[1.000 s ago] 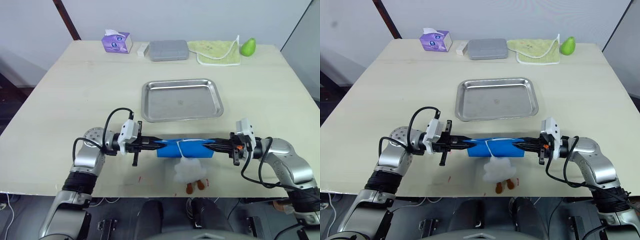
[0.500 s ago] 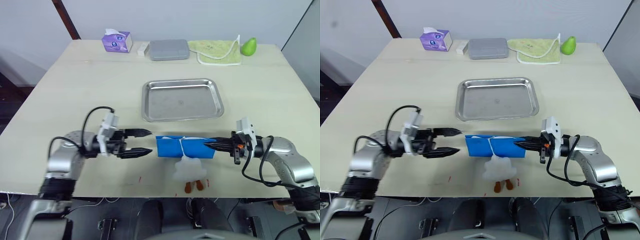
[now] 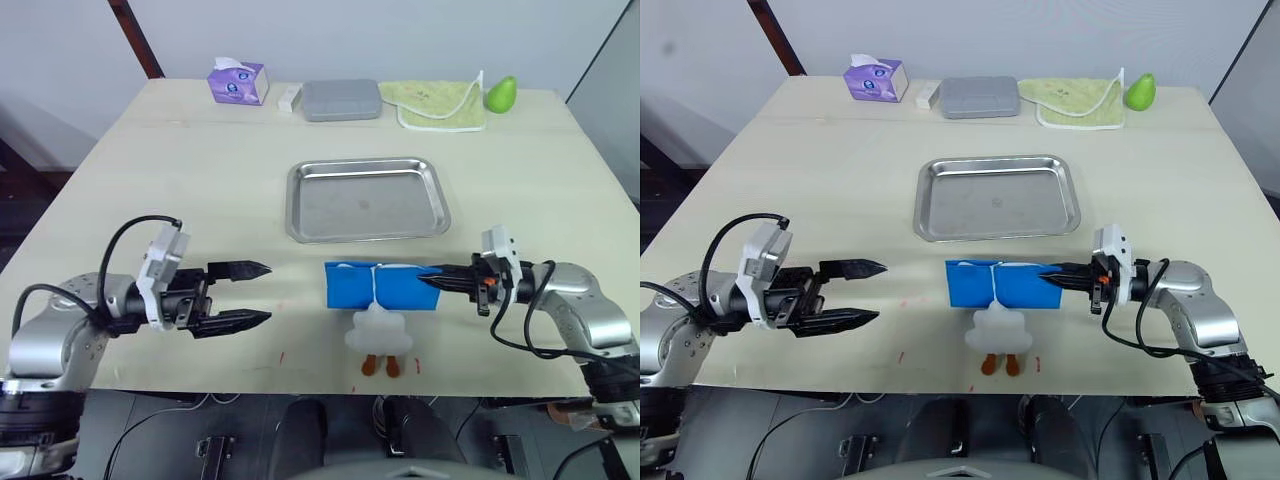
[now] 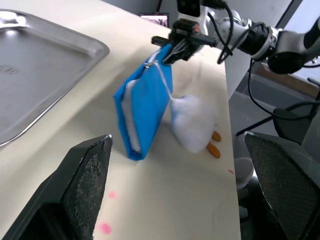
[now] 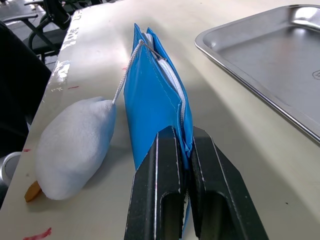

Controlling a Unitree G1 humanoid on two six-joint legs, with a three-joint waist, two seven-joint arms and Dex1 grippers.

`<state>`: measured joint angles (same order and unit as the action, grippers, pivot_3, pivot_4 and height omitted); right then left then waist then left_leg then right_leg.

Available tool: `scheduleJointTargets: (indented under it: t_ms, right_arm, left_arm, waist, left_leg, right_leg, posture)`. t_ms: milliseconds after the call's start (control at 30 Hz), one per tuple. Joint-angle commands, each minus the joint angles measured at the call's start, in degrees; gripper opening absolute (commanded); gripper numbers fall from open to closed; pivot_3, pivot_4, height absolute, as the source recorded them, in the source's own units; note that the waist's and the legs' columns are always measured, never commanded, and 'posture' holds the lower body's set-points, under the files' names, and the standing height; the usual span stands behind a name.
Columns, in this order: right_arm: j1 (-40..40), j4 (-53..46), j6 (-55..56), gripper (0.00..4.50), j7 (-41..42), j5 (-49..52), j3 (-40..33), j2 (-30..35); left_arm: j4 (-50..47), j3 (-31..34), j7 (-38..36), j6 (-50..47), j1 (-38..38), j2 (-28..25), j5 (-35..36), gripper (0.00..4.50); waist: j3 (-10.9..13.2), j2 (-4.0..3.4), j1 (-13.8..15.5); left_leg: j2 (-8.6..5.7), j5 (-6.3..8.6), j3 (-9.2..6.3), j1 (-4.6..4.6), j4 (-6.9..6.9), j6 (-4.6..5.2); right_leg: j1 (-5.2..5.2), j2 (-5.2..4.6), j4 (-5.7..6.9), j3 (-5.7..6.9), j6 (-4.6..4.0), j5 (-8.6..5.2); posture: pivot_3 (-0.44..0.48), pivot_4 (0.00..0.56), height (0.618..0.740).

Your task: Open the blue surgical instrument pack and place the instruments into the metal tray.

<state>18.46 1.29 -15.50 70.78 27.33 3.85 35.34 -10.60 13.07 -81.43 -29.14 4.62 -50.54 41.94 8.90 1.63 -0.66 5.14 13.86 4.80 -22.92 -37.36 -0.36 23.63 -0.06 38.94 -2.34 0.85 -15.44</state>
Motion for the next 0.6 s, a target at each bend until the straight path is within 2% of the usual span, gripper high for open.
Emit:
scheduleJointTargets:
  t_ms: [33, 267, 600]
  right_arm:
    - [0.8, -0.2, 1.0, 0.0, 0.2, -0.4, -1.6, 0.9]
    - [0.9, -0.8, 0.3, 0.0, -0.3, -0.7, -1.2, 0.9]
    - [0.7, -2.9, -1.5, 0.0, -1.9, -0.5, -1.0, 0.6]
  left_arm:
    - [-7.0, -4.1, 3.0, 0.9, -0.8, 2.1, -1.5, 4.46]
    - [-10.8, -15.7, 10.5, 0.4, 2.6, 8.9, -6.6, 4.46]
    - [-4.5, -27.0, 15.8, 3.9, 6.9, 15.7, -17.0, 4.46]
  waist:
    - [0.0, 0.0, 0.1]
    - [0.0, 0.0, 0.0]
    - [0.0, 0.0, 0.0]
  left_leg:
    - [0.0, 0.0, 0.0, 0.0, 0.0, 0.0]
    - [-0.01, 0.0, -0.03, 0.01, -0.01, 0.0]
    - [-0.02, 0.0, -0.03, 0.01, -0.02, 0.0]
  right_leg:
    - [0.0, 0.0, 0.0, -0.01, 0.0, 0.0]
    - [-0.01, 0.03, 0.03, -0.01, 0.0, 0.01]
    - [-0.01, 0.05, 0.03, -0.03, 0.0, 0.01]
  posture:
    - [0.0, 0.15, 0.74]
    - [0.0, 0.15, 0.74]
    - [0.0, 0.15, 0.74]
